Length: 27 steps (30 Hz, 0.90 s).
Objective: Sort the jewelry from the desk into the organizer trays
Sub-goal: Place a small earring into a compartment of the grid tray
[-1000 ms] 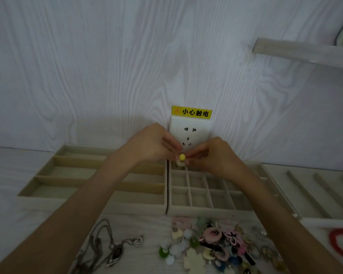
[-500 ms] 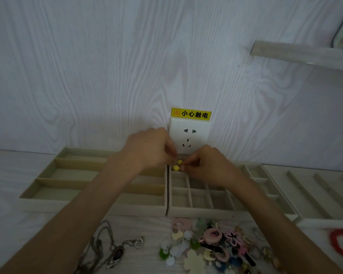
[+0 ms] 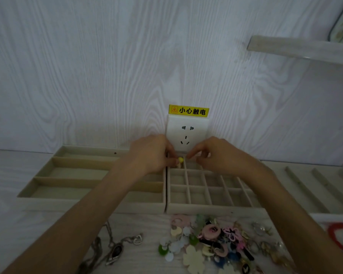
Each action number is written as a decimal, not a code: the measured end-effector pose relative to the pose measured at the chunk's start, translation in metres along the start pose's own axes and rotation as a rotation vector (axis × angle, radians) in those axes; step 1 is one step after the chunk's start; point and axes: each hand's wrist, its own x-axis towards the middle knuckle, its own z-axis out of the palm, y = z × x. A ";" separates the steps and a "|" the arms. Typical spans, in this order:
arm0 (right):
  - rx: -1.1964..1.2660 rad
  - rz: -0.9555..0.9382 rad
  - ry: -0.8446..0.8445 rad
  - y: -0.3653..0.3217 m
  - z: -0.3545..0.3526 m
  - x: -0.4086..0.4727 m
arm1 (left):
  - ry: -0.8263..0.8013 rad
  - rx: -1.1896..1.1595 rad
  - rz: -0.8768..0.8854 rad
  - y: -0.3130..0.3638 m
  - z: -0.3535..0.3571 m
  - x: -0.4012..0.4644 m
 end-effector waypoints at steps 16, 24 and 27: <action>-0.144 -0.016 -0.138 0.000 0.007 0.004 | -0.252 -0.024 -0.005 0.011 -0.021 -0.010; -0.077 -0.043 -0.108 0.001 0.013 0.007 | -0.262 -0.006 0.010 0.014 -0.014 -0.008; 0.009 -0.051 -0.083 0.001 0.009 0.005 | -0.234 -0.021 -0.015 0.012 -0.015 -0.009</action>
